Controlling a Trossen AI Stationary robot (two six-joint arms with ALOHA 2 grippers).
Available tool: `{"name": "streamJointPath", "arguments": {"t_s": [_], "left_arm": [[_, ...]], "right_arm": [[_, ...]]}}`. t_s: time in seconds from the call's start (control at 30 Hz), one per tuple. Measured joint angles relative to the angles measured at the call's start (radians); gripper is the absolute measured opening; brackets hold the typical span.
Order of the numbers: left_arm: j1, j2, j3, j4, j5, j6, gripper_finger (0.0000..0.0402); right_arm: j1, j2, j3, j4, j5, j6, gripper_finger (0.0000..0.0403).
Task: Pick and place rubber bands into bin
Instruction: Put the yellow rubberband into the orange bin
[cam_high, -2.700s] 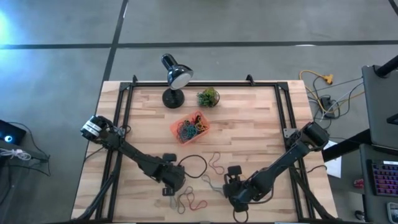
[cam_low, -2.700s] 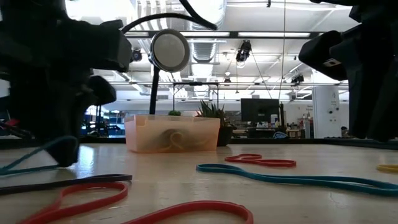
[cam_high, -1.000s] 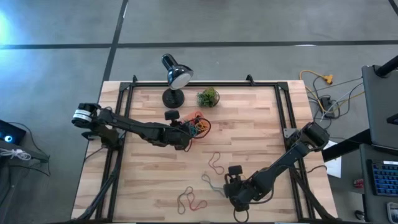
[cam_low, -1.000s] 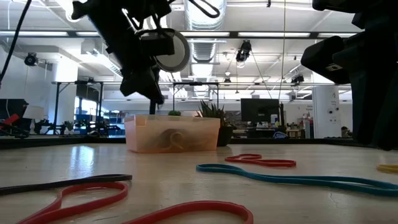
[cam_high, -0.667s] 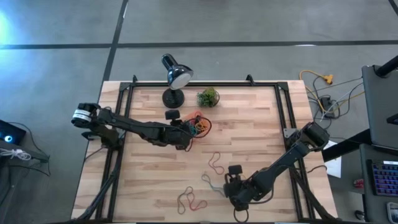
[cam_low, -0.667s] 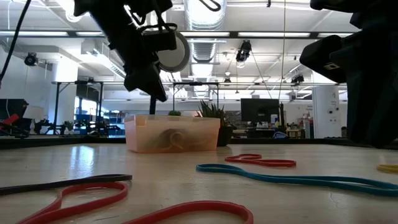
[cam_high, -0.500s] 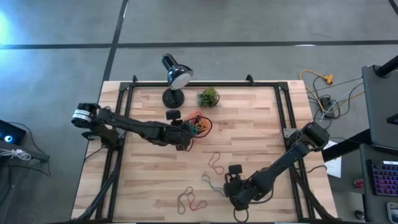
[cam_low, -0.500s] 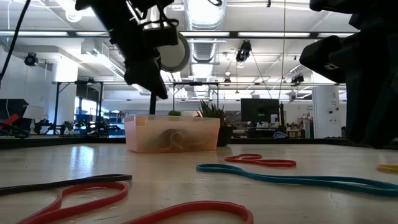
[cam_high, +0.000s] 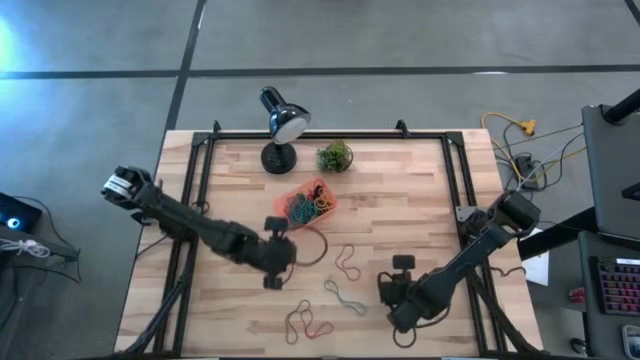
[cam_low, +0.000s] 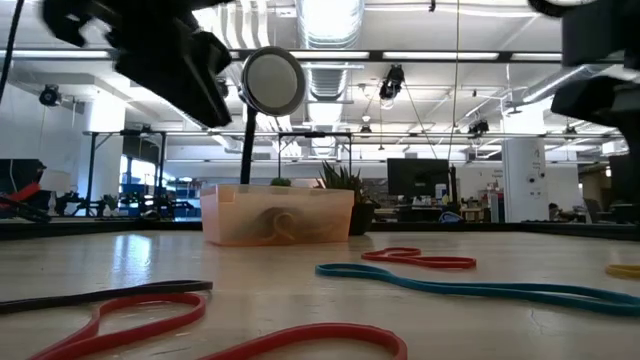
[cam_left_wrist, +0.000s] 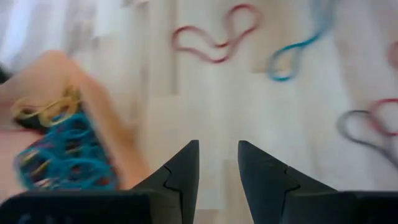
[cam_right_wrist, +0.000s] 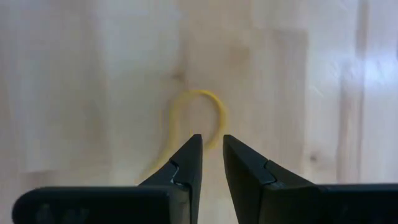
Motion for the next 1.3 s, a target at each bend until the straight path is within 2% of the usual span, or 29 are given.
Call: {"name": "streamJointPath", "arguments": {"t_s": [0.1,0.17,0.47,0.63,0.87,1.0,1.3], "left_arm": [[-0.065,0.000,-0.034,0.091,0.000,0.006,0.0096],[-0.093,-0.005,-0.049,0.094,0.001,0.048,0.0096],[-0.106,-0.038,-0.068,0.095,-0.014,0.054,0.0096],[-0.105,-0.039,-0.092,0.097,-0.036,0.058,0.0096],[-0.104,-0.039,-0.125,0.100,-0.132,0.056,0.0096],[-0.099,-0.039,-0.126,0.100,-0.139,0.056,0.0096],[-0.092,-0.039,-0.125,0.104,-0.140,0.055,0.0096]], "right_arm": [[-0.022,-0.007,-0.037,-0.001,-0.004,0.038,0.0059],[-0.044,-0.012,-0.059,-0.002,-0.029,0.047,0.0059],[-0.131,-0.027,-0.104,0.093,-0.205,0.016,0.0068],[-0.140,-0.035,-0.104,0.101,-0.217,0.014,0.0095],[-0.145,-0.074,-0.104,0.053,-0.235,0.043,0.0137],[-0.147,-0.111,-0.104,0.053,-0.241,0.046,0.0157],[-0.146,-0.094,-0.138,0.191,-0.273,0.044,0.0160]]}}
